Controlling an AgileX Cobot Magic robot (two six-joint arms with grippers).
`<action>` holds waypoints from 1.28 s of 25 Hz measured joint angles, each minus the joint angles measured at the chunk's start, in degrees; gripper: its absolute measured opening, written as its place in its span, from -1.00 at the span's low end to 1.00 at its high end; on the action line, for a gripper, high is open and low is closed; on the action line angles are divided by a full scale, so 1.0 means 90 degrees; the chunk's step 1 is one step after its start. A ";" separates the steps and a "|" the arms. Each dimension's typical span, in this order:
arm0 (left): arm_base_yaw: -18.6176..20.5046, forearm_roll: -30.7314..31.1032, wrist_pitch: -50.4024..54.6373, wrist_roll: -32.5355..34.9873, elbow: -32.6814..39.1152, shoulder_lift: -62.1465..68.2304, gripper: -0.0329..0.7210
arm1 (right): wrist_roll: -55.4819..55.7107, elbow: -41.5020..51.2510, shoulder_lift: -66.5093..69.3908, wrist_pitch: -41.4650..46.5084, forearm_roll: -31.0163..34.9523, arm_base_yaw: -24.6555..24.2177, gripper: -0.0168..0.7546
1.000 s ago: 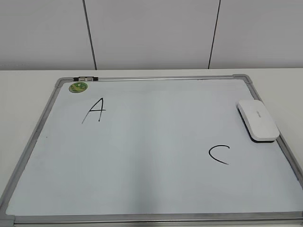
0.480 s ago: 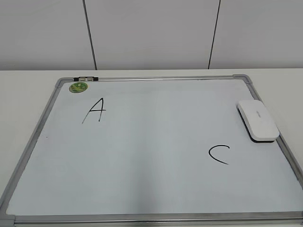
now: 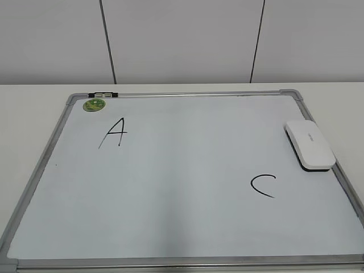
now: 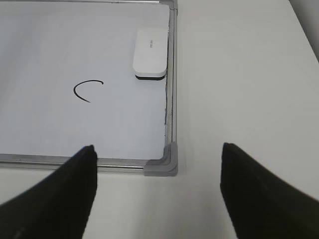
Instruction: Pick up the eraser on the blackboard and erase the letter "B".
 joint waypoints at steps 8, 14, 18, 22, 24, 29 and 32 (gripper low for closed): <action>0.0000 0.0000 0.0012 0.0000 0.0000 0.0000 0.03 | 0.0000 0.0000 0.0000 0.0000 0.0000 0.0000 0.58; 0.0000 0.0000 0.0012 0.0000 0.0000 0.0000 0.03 | 0.0000 0.0000 0.0000 0.0000 0.0000 0.0000 0.58; 0.0000 0.0000 0.0012 0.0000 0.0000 0.0000 0.02 | 0.0000 0.0000 0.0000 0.0000 0.0000 0.0000 0.58; 0.0000 0.0000 0.0012 0.0000 0.0000 0.0000 -0.04 | 0.0010 0.0000 0.0000 0.0000 0.0000 0.0000 0.58; 0.0000 0.0000 0.0012 0.0000 0.0000 0.0000 -0.06 | 0.0010 0.0000 0.0000 0.0000 0.0000 0.0000 0.58; 0.0000 0.0000 0.0012 0.0000 0.0000 0.0000 -0.15 | 0.0010 0.0000 0.0000 0.0000 0.0000 0.0000 0.58; 0.0000 0.0000 0.0012 0.0000 0.0000 0.0000 -0.20 | 0.0010 0.0000 0.0000 0.0000 0.0000 0.0000 0.58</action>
